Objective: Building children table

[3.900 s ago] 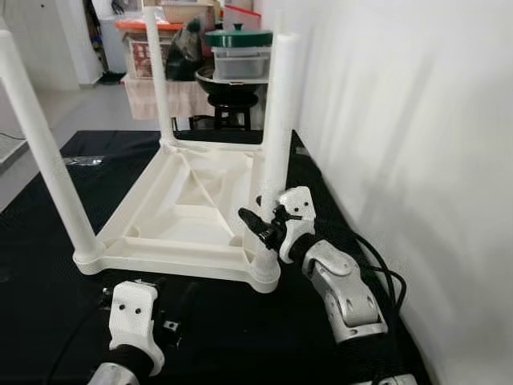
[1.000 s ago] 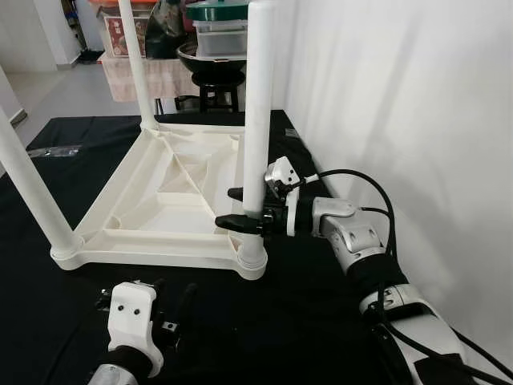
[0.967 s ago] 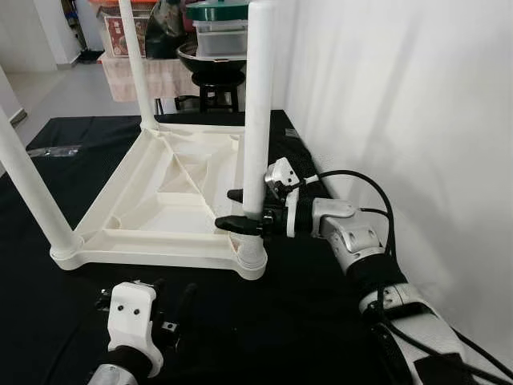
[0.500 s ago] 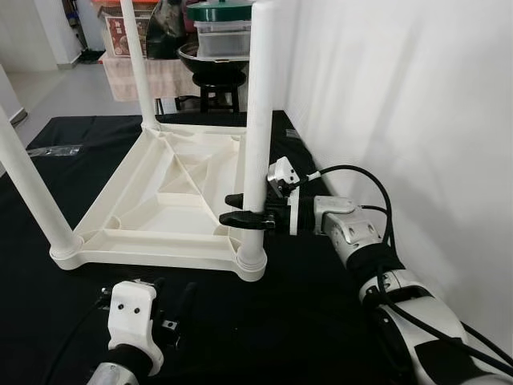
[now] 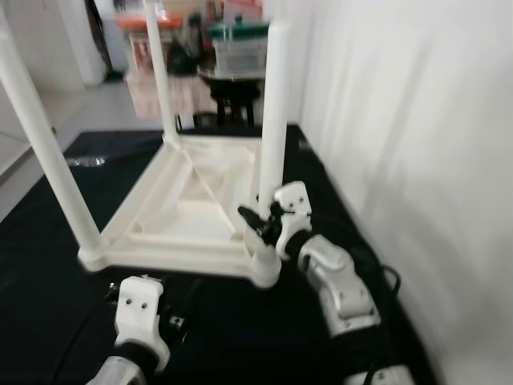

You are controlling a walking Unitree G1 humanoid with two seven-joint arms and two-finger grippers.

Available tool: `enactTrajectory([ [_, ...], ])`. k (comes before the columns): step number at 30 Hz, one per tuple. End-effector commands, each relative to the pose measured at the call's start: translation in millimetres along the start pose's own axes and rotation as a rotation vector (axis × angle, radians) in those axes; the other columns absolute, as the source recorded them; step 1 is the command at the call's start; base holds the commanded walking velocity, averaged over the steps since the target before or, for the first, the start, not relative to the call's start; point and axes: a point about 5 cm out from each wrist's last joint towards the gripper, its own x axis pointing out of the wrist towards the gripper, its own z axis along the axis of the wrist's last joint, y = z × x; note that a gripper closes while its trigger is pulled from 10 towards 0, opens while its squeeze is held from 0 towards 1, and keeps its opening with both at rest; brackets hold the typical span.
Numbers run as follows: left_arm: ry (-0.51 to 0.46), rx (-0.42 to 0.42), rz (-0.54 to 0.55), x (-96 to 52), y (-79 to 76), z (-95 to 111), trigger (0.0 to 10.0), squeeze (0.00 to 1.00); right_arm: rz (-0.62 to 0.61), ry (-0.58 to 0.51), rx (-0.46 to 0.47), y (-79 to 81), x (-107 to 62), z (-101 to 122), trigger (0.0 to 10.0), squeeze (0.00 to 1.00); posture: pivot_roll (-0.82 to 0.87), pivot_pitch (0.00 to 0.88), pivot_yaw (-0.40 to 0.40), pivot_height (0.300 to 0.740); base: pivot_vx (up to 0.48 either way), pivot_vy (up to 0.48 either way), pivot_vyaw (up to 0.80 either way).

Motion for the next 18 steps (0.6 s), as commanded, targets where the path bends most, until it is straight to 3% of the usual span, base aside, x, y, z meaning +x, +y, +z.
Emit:
enactTrajectory([
  [1,0.017,-0.005,-0.006,1.8,-0.2,-3,10.0,0.00,0.007,0.186,-0.011,3.1,-4.4,-39,0.0,0.00,0.02,0.000,-0.034,0.740,0.000,0.000,0.00],
  [6,0.014,-0.004,0.003,1.9,1.6,-3,10.0,0.00,-0.001,0.173,0.010,2.5,-1.9,-36,0.0,0.00,0.02,0.000,-0.032,0.740,0.000,0.000,0.00],
  [7,0.010,-0.001,0.003,2.8,2.5,-2,10.0,0.00,0.015,0.151,0.023,-3.9,2.7,-29,10.0,0.00,0.02,0.000,-0.028,0.740,0.000,0.000,0.00],
  [10,0.010,-0.001,0.003,2.8,2.5,-2,10.0,0.00,0.015,0.151,0.023,-3.9,2.7,-29,10.0,0.00,0.02,0.000,-0.028,0.740,0.000,0.000,0.00],
  [11,0.008,0.002,0.003,3.5,2.8,-2,10.0,0.00,0.076,0.109,0.059,-10.7,5.7,-19,10.0,1.00,0.02,0.000,-0.029,0.740,0.000,0.000,0.00],
  [13,0.008,0.002,0.003,3.5,2.8,-2,10.0,0.00,0.076,0.109,0.059,-10.7,5.7,-19,10.0,1.00,0.02,0.000,-0.029,0.740,0.000,0.000,0.00],
  [14,0.008,0.002,0.002,3.9,2.7,-2,10.0,0.00,0.105,0.095,0.064,-16.1,4.4,-9,10.0,1.00,0.03,0.000,-0.032,0.740,0.000,0.000,0.00],
  [15,0.007,0.003,0.003,3.7,2.8,-2,10.0,0.00,0.065,0.133,0.013,-31.6,5.6,-1,10.0,1.00,0.03,0.000,-0.039,0.740,0.000,0.000,0.00],
  [16,0.007,0.003,0.003,3.7,2.8,-2,10.0,0.00,0.065,0.133,0.013,-31.6,5.6,-1,10.0,1.00,0.03,0.000,-0.039,0.740,0.000,0.000,0.00],
  [17,0.007,0.003,0.007,3.2,3.2,-2,10.0,0.00,0.032,0.163,-0.047,-44.3,5.9,7,10.0,0.45,0.04,0.000,-0.042,0.740,0.000,0.000,0.00],
  [18,0.006,0.003,0.010,2.6,3.5,-2,10.0,0.00,-0.008,0.164,-0.041,-57.1,6.3,16,10.0,0.00,0.04,0.000,-0.046,0.740,0.000,0.000,0.00],
])
